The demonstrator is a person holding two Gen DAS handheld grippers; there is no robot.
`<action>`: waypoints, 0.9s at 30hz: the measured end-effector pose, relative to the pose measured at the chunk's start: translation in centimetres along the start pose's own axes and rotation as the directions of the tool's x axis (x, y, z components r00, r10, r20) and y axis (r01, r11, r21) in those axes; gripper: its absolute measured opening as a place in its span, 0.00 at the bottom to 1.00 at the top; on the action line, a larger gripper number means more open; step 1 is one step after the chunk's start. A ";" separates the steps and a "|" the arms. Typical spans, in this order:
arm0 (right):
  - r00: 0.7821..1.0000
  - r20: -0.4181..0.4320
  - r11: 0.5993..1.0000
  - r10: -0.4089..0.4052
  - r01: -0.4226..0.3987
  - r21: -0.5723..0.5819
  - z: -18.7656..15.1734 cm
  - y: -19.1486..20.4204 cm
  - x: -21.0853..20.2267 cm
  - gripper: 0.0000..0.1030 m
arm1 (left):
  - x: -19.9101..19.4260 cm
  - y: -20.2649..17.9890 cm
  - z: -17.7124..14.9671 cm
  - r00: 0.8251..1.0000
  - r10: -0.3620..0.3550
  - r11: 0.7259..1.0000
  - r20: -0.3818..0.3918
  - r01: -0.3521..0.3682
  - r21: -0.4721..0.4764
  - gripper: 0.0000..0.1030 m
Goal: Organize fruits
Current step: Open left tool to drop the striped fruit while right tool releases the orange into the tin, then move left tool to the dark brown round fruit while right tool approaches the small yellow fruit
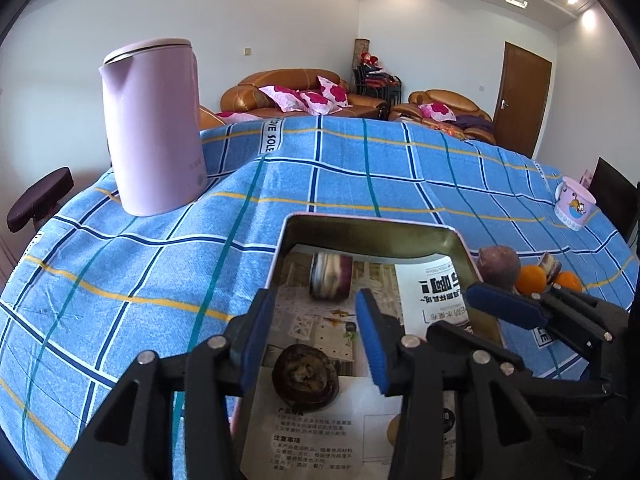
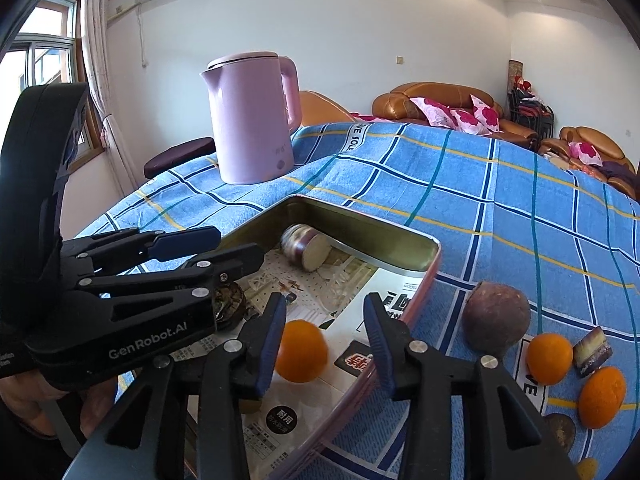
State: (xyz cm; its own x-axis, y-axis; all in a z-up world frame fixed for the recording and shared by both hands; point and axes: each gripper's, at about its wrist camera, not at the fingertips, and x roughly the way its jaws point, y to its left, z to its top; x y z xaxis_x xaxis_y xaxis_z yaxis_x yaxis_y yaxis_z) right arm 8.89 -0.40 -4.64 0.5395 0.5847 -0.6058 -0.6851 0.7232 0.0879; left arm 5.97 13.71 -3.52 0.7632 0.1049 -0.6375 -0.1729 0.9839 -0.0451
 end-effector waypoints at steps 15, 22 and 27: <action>0.998 0.047 0.999 -0.037 0.036 0.007 -0.4 -0.2 -1.5 0.56 | -2.7 -1.3 0.1 0.997 -0.041 0.999 0.071 0.041 0.003 0.71; 0.998 0.051 0.999 -0.039 0.039 0.010 -0.5 -0.4 -2.2 0.56 | -5.5 -1.5 0.7 0.983 -0.085 0.996 0.165 0.091 -0.027 0.83; 0.995 0.069 0.997 -0.072 0.071 0.016 -0.8 -1.2 -4.0 0.56 | -5.8 -2.0 0.9 0.980 -0.089 0.994 0.179 0.099 -0.050 0.85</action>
State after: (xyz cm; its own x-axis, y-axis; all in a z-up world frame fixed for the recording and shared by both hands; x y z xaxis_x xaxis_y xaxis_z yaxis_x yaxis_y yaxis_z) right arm 7.19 -3.92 -2.92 0.6202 0.5552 -0.5542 -0.6370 0.7687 0.0573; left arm 2.44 11.30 0.98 0.8747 0.0415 -0.4829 -0.1276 0.9809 -0.1468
